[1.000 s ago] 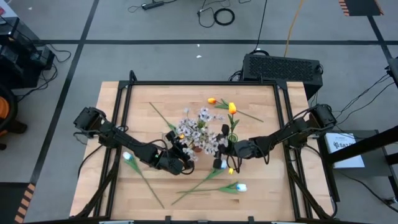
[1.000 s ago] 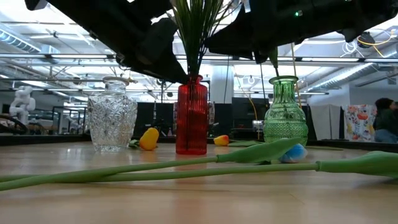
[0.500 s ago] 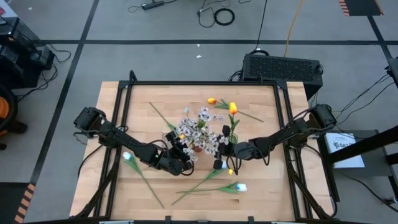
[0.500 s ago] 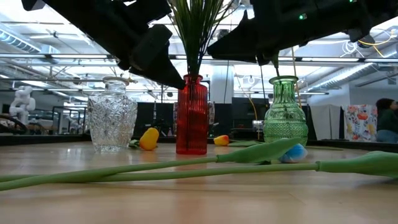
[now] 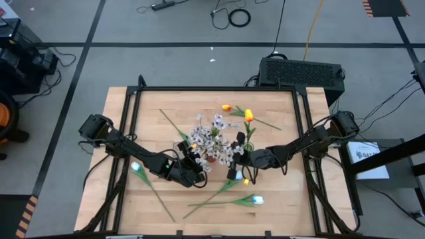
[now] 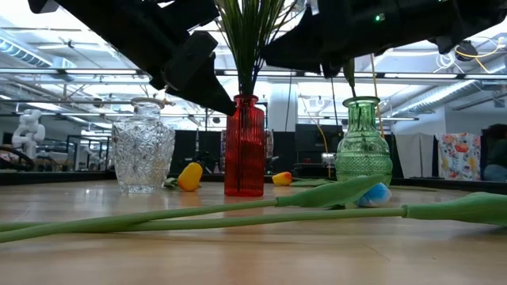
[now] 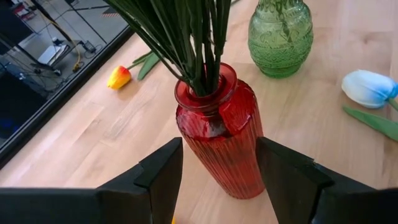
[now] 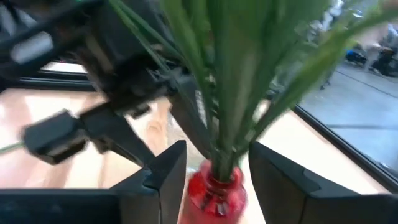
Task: Sort flowers into vase by color
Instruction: Put the white flowers into the red vase
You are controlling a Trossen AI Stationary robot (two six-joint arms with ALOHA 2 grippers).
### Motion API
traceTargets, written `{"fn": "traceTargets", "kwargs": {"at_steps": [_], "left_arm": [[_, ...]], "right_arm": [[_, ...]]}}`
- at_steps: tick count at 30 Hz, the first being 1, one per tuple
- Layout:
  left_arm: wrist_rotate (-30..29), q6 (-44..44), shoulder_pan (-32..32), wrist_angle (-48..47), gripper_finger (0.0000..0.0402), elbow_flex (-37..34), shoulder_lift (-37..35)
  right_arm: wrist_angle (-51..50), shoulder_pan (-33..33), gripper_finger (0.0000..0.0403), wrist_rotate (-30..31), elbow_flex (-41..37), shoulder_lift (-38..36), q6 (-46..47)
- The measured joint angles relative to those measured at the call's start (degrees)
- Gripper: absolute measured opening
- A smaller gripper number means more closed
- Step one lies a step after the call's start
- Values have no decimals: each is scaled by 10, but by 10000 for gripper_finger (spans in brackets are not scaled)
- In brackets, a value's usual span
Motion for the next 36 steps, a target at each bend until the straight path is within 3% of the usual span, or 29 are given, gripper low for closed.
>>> {"fn": "traceTargets", "kwargs": {"at_steps": [9,20,36], "left_arm": [[7,5,1,0,208,0,0],[31,19,16,0,208,0,0],[42,30,19,0,208,0,0]], "right_arm": [[22,-17,133,-27,0,0,-39],[15,-20,7,-41,0,0,-45],[7,-24,1,-41,0,0,-24]]}}
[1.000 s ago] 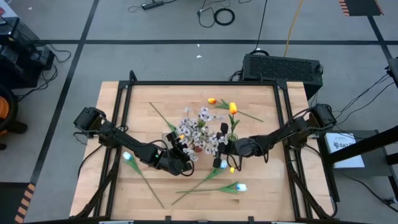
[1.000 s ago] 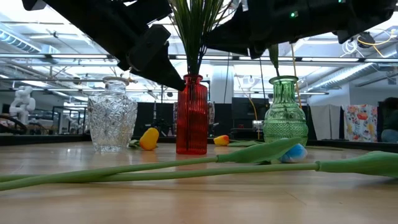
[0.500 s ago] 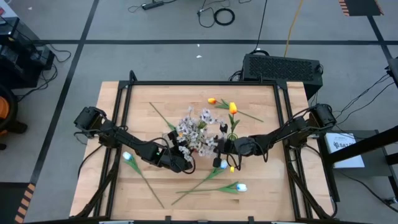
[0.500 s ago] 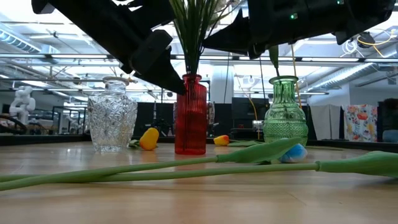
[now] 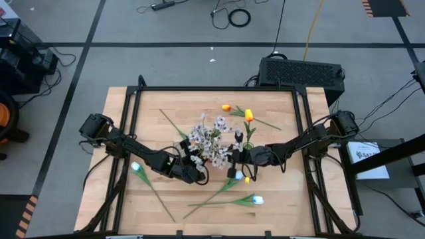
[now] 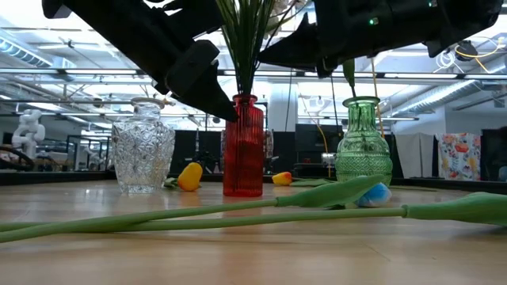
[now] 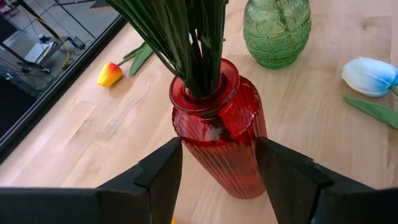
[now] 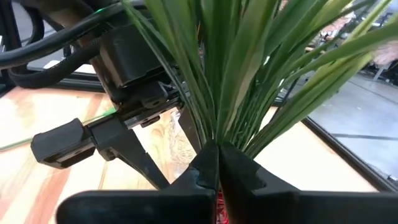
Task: Sort flowers into vase by color
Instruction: Put the white flowers into the red vase
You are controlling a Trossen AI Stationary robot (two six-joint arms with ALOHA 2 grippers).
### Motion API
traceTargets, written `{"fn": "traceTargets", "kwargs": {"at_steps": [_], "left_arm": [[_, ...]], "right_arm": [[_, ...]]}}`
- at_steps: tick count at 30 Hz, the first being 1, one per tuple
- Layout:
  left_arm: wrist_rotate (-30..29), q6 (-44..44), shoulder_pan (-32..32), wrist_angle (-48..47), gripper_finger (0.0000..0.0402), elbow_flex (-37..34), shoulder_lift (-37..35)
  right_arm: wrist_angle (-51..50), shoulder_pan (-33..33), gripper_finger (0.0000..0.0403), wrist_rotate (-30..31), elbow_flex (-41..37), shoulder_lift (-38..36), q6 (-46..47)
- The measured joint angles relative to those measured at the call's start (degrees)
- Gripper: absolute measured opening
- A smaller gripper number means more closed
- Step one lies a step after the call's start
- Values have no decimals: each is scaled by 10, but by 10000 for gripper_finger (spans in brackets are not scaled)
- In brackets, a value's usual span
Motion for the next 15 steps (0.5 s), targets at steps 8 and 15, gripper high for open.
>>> {"fn": "traceTargets", "kwargs": {"at_steps": [8,15], "left_arm": [[5,4,0,0,208,0,0],[10,4,3,1,208,0,0]], "right_arm": [[-14,-9,1,-2,1,0,24],[-22,-9,28,-26,0,1,10]]}}
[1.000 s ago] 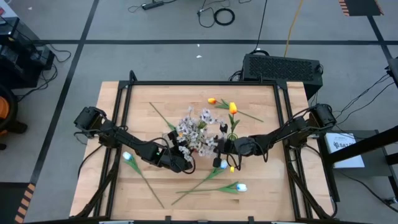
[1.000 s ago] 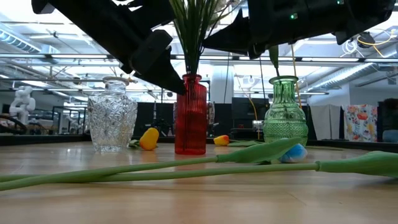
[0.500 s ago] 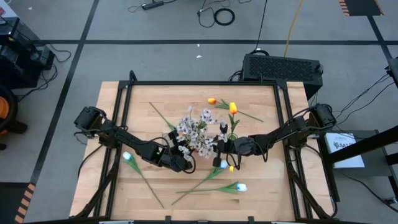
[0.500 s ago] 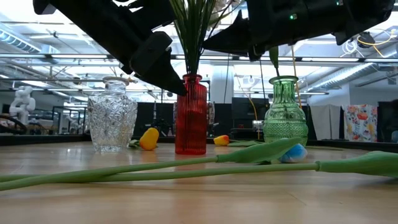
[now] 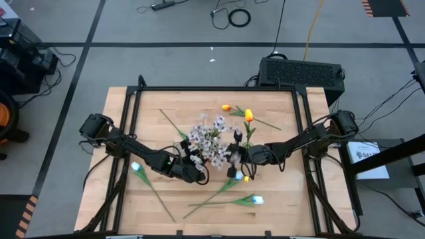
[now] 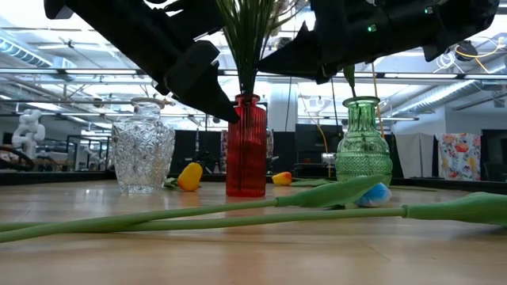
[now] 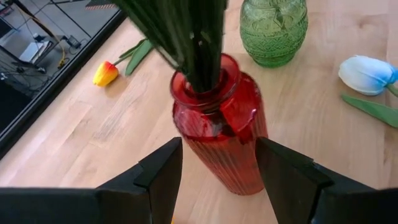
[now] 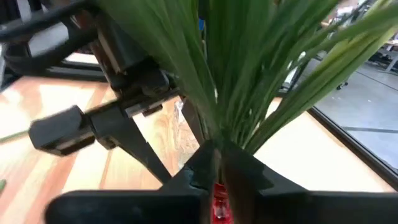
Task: Sort flowers into vase by color
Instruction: Put the white flowers into the red vase
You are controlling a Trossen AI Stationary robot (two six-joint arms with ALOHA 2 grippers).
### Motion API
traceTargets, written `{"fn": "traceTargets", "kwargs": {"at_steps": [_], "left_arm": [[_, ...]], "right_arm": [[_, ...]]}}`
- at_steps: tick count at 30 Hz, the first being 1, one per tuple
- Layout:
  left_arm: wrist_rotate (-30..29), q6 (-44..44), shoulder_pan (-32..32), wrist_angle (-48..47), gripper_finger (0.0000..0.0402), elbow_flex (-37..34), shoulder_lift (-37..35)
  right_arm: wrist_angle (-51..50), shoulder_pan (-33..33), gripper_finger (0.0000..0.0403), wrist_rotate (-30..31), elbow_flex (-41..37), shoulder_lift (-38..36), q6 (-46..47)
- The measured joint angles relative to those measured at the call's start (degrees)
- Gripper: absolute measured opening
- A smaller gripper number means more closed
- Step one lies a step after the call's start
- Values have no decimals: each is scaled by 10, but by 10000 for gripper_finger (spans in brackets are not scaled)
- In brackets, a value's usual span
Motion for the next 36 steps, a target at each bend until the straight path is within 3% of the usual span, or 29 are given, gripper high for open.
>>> {"fn": "traceTargets", "kwargs": {"at_steps": [7,12,20,36], "left_arm": [[0,9,0,0,208,0,0],[0,9,0,1,208,0,0],[3,42,3,26,208,0,0],[21,41,12,29,208,0,0]], "right_arm": [[3,-1,81,-1,0,0,3],[5,-1,87,-1,0,0,5],[6,-3,73,-6,0,1,5],[10,-10,4,-4,0,19,6]]}}
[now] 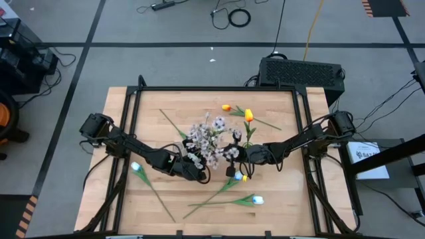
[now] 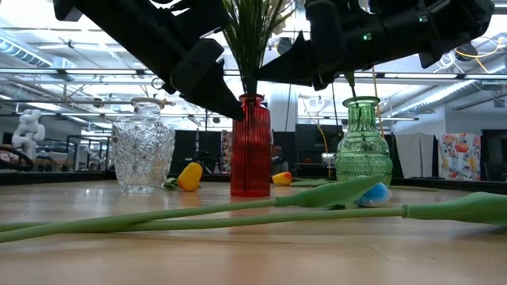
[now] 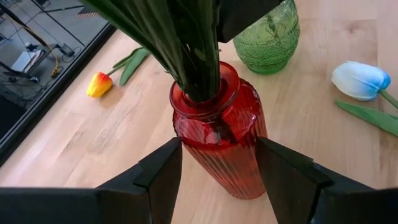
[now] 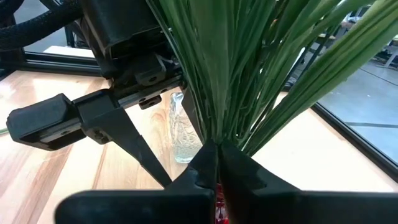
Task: Sort flowers into vase by color
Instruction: Put the white flowers into the red vase
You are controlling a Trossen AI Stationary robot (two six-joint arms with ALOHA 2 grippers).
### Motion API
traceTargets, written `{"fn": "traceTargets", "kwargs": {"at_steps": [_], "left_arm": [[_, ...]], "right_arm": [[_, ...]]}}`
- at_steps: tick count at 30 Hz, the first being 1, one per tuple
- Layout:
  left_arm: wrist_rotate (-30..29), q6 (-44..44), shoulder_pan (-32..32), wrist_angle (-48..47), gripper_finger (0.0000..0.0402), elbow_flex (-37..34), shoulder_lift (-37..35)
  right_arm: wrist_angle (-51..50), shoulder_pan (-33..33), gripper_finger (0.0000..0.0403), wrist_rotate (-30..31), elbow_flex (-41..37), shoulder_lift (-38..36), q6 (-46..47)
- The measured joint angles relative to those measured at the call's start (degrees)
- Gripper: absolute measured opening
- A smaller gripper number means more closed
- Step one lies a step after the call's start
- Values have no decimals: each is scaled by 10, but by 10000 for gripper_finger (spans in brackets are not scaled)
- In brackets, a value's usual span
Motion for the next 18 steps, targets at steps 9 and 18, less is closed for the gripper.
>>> {"fn": "traceTargets", "kwargs": {"at_steps": [9,18], "left_arm": [[0,0,0,0,208,0,0],[0,2,0,0,208,0,0]], "right_arm": [[-14,-1,1,1,0,0,9],[-30,-2,1,1,0,0,15]]}}
